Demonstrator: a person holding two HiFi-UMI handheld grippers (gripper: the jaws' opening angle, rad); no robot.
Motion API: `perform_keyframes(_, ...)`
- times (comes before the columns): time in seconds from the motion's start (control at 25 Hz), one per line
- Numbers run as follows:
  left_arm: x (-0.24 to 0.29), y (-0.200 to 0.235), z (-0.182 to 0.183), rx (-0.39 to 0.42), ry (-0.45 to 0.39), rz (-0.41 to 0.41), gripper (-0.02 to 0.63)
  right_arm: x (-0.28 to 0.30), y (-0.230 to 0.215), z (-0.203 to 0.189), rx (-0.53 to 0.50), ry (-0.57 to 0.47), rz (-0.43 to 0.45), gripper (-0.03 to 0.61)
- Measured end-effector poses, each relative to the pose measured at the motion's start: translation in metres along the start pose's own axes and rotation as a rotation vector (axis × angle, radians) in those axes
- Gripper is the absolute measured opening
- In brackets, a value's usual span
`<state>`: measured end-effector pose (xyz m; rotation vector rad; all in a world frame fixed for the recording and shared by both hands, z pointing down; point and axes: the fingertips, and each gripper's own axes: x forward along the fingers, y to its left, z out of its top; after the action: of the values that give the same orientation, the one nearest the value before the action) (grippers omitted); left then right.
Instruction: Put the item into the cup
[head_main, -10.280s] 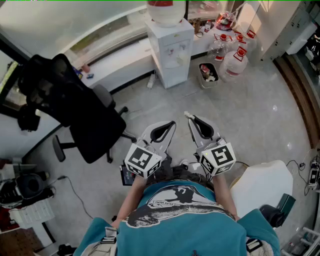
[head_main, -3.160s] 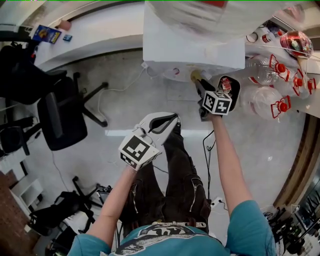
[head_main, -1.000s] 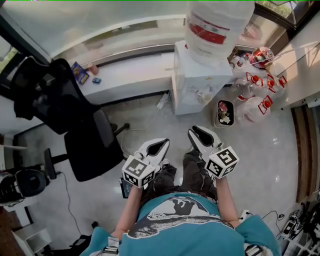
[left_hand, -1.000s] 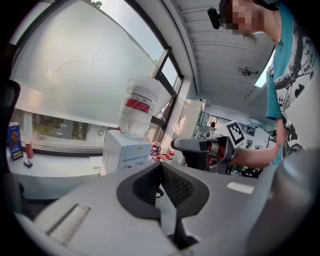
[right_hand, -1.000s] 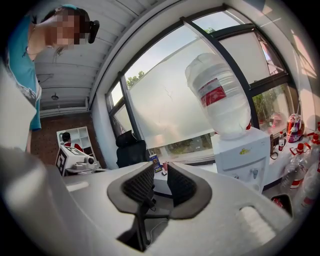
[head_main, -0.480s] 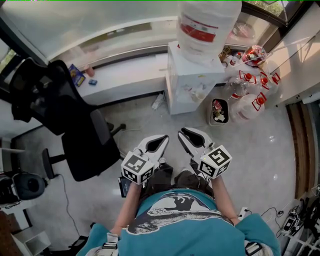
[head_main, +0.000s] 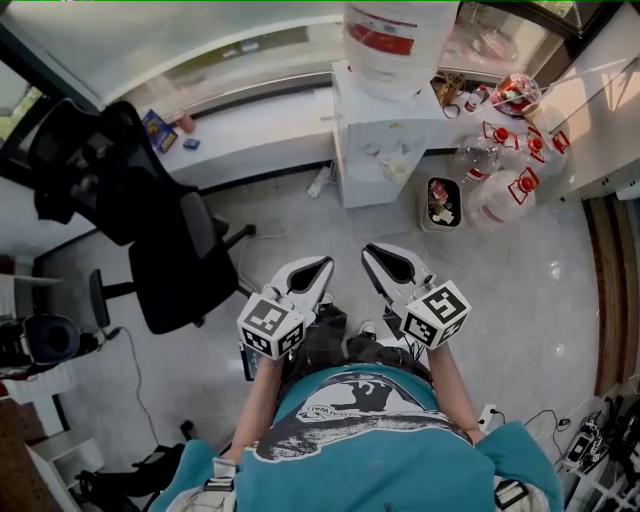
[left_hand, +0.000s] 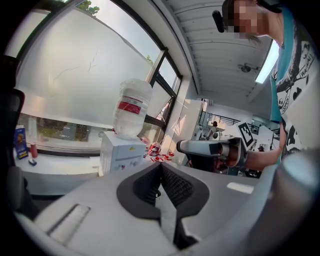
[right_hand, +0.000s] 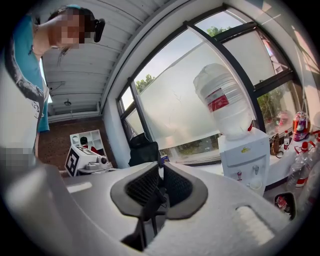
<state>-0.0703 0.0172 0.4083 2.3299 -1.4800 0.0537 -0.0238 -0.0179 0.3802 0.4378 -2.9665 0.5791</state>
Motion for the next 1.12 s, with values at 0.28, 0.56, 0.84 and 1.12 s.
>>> perform_keyframes(0.28,0.002,-0.044,-0.004,0.017,-0.004,0.024,-0.002,-0.038,0.001,-0.006,-0.028,0.000,0.021,-0.008)
perform_keyframes(0.56,-0.002,-0.073,-0.011,0.033,-0.013,0.059,-0.002,-0.061,0.006,-0.011,-0.044,-0.014,0.054,-0.008)
perform_keyframes(0.84,0.005,-0.088,-0.012,0.061,-0.015,0.059,-0.002,-0.076,0.001,-0.013,-0.066,-0.015,0.035,0.000)
perform_keyframes(1.12,0.016,-0.106,-0.012,0.081,-0.013,0.025,-0.002,-0.089,-0.002,-0.012,-0.069,-0.019,0.028,0.000)
